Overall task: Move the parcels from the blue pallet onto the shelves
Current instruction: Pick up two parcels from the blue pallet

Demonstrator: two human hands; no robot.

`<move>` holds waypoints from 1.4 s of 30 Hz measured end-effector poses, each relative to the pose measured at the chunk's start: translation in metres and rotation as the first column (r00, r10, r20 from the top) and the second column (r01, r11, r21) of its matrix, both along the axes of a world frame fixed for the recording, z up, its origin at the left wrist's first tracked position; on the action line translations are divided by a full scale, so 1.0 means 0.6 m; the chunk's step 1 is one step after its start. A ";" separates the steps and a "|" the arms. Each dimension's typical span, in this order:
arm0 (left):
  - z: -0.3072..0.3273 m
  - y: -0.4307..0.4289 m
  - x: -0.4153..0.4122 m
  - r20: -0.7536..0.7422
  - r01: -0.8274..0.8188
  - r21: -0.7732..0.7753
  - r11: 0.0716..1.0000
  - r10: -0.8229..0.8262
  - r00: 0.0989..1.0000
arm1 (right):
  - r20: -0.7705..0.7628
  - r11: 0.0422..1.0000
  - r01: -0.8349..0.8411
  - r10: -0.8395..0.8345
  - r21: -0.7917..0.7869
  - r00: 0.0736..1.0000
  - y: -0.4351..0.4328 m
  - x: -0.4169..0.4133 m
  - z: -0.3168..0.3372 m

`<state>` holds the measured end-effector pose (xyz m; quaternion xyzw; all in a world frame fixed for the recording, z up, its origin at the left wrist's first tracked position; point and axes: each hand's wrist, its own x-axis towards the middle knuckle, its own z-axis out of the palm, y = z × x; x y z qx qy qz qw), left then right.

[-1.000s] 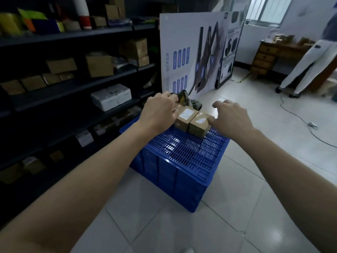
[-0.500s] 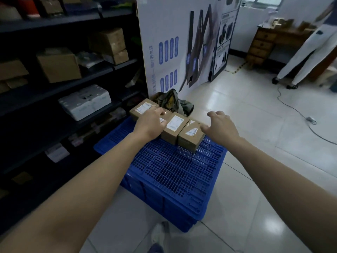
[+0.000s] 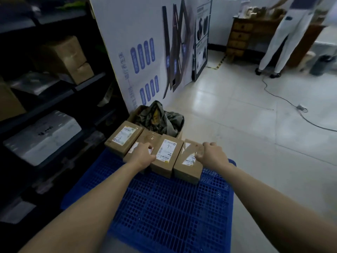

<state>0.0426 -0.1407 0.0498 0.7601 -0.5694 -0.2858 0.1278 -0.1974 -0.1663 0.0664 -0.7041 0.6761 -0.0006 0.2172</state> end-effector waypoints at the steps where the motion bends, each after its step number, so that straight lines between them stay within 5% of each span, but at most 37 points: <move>1: -0.016 -0.019 0.000 -0.014 0.004 0.008 1.000 -0.004 1.000 | 0.000 1.000 0.008 -0.008 0.005 1.000 -0.016 -0.002 -0.016; 13: -0.233 -0.160 -0.032 -0.052 -0.022 0.120 0.993 0.029 0.998 | 0.132 0.958 0.169 -0.204 0.231 0.970 -0.122 -0.053 -0.256; 21: -0.313 -0.199 -0.041 0.087 -0.125 0.143 0.982 0.114 0.990 | 0.526 0.781 0.244 -0.582 0.575 0.620 -0.150 -0.059 -0.361; 31: -0.337 -0.226 -0.037 0.174 -0.217 0.176 0.960 0.186 0.967 | 0.531 0.669 0.229 -0.716 0.707 0.452 -0.165 -0.055 -0.402; 42: -0.367 -0.190 -0.025 -0.292 -0.357 0.210 0.910 0.407 0.866 | 0.577 0.656 0.221 -0.746 0.721 0.332 -0.171 -0.096 -0.411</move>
